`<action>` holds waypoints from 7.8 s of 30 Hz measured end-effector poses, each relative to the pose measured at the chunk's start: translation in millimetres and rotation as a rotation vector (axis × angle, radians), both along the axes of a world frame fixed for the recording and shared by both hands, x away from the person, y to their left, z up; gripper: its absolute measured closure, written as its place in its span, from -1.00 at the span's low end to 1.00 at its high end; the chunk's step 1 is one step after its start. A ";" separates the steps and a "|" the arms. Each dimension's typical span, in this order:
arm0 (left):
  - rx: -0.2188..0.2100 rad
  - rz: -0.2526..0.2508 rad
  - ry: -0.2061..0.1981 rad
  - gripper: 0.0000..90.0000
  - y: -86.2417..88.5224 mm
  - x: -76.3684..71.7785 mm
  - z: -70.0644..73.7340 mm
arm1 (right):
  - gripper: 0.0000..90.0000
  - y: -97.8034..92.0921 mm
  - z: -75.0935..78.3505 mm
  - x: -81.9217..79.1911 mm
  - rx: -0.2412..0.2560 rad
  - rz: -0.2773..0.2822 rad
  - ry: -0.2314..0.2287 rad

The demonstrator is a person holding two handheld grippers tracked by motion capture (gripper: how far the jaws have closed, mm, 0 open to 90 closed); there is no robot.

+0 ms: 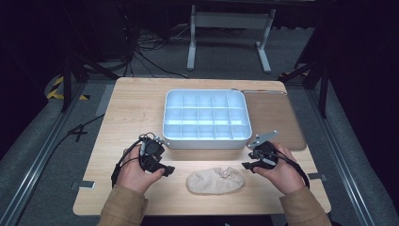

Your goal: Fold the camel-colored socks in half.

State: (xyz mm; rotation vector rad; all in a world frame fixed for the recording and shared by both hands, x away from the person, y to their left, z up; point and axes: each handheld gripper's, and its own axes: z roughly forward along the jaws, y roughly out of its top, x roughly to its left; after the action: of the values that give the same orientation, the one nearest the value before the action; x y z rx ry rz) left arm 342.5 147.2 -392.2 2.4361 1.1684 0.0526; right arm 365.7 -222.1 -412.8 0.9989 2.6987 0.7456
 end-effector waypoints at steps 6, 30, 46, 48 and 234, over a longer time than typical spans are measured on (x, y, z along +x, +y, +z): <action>0.040 -0.020 -0.027 -0.16 -13.7 -5.4 4.4 | 0.29 -10.6 -0.8 -0.7 -0.035 0.012 -0.010; -0.068 -0.072 0.099 0.20 -63.3 -9.5 -21.1 | 0.55 -2.1 -12.8 -17.4 0.141 -0.027 0.181; -0.003 -0.034 0.098 0.31 -63.8 -5.9 -39.5 | 0.99 24.2 -24.1 -28.0 0.083 0.011 0.199; 0.002 -0.023 0.097 0.31 -62.8 -5.2 -40.5 | 0.99 26.8 -28.6 -27.9 0.057 0.012 0.207; -0.109 -0.051 0.009 0.29 -46.3 -24.1 1.1 | 0.97 98.0 0.7 -28.9 0.139 0.188 0.009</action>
State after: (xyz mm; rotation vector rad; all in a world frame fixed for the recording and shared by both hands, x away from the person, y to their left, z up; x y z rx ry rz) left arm 318.4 100.9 -391.1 2.3709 1.0835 -0.0360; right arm 336.9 -124.1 -412.1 0.7841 2.8085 0.9762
